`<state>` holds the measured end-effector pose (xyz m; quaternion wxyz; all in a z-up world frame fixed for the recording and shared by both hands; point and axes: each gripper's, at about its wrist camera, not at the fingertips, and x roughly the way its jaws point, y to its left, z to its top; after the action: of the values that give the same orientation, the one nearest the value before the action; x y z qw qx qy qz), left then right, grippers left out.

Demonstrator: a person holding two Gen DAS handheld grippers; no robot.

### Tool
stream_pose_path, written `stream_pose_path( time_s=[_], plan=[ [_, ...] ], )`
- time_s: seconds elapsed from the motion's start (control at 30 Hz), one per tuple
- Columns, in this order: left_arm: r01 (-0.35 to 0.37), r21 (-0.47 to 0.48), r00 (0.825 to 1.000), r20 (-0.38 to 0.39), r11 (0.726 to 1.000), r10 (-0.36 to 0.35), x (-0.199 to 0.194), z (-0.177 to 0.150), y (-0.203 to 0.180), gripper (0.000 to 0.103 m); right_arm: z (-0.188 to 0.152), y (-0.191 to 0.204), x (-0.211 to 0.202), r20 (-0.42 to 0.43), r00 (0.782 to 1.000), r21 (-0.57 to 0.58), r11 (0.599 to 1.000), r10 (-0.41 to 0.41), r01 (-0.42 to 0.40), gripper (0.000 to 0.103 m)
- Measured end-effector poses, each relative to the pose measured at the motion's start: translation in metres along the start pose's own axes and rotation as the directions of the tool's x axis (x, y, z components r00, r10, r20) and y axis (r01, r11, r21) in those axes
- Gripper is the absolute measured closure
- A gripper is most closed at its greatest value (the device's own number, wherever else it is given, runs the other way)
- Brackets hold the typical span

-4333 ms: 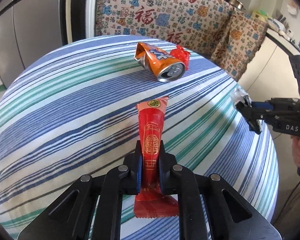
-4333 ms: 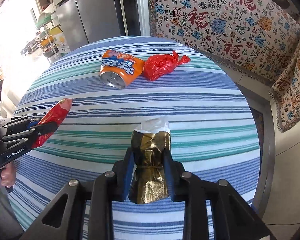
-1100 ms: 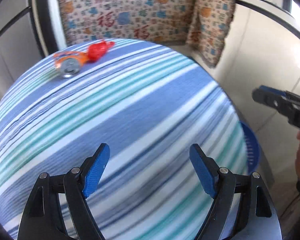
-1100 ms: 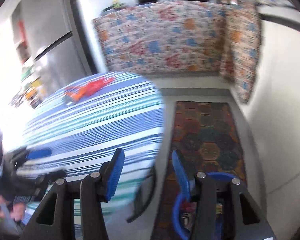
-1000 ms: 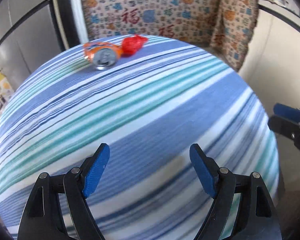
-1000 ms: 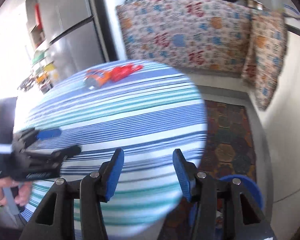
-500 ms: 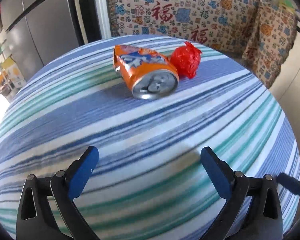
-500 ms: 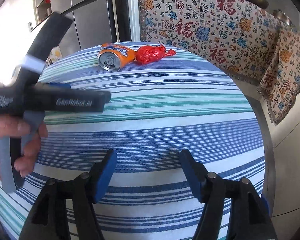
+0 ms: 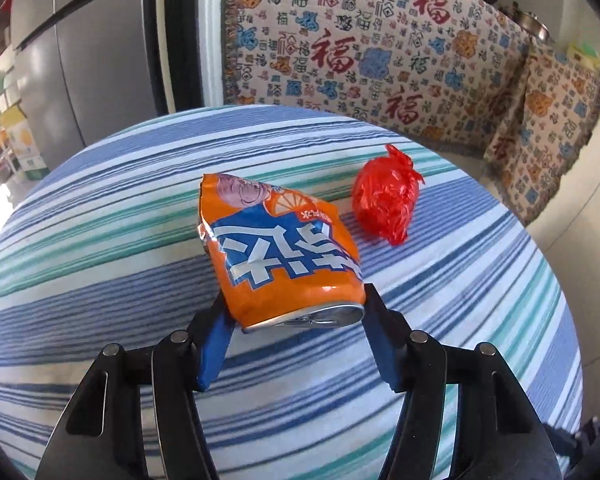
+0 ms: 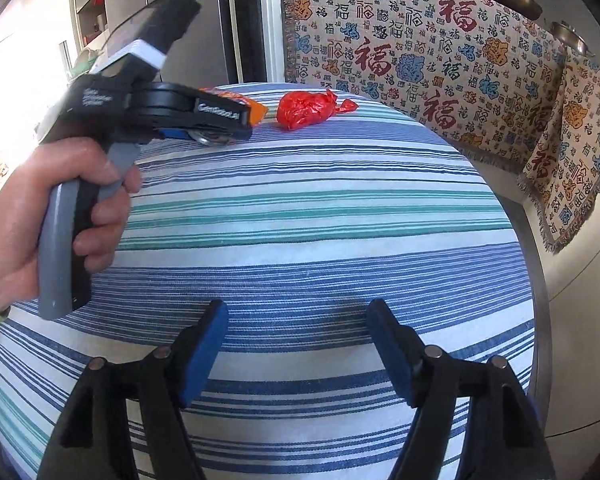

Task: Collect trash
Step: 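Grasp the crushed orange soda can with the left gripper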

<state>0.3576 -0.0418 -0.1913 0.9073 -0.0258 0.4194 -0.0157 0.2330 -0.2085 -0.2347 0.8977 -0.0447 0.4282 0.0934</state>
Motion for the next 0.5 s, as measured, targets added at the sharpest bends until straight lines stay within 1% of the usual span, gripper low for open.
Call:
stream_pose_path(
  time_s=[0.2,0.27,0.3,0.33,0.4,0.43,0.5],
  plan=[
    [0.028,0.018,0.999,-0.031,0.999,-0.027,-0.067,-0.054,0.035,0.041,-0.001,0.001,0.000,0.000,1.000,-0.004,1.000,-0.001,0.001,0.027],
    [0.036,0.021,0.998,-0.049,0.999,-0.035,-0.080,-0.067,0.044,0.039,-0.001,0.002,0.000,0.001,1.000,-0.005,1.000,-0.003,0.003,0.028],
    [0.039,0.026,0.997,-0.063,0.999,-0.037,-0.083,-0.072,0.047,0.034,-0.001,0.002,0.001,0.001,1.000,-0.005,1.000,-0.004,0.004,0.028],
    [0.039,0.036,0.996,-0.077,0.999,-0.036,-0.082,-0.076,0.048,0.021,-0.001,0.002,0.001,0.001,1.000,-0.005,1.000,-0.004,0.004,0.028],
    [0.022,0.068,0.997,-0.079,0.997,-0.016,-0.080,-0.081,0.046,0.011,-0.001,0.002,0.001,0.001,1.000,-0.005,1.000,-0.004,0.004,0.028],
    [0.004,0.087,0.997,-0.081,0.996,0.003,-0.077,-0.081,0.044,0.009,-0.001,0.002,0.001,0.001,1.000,-0.005,1.000,-0.005,0.005,0.028],
    [-0.013,0.105,0.993,-0.111,0.994,0.024,-0.066,-0.083,0.042,0.009,-0.002,0.002,0.001,0.001,1.000,-0.005,1.000,-0.005,0.005,0.028]
  ],
)
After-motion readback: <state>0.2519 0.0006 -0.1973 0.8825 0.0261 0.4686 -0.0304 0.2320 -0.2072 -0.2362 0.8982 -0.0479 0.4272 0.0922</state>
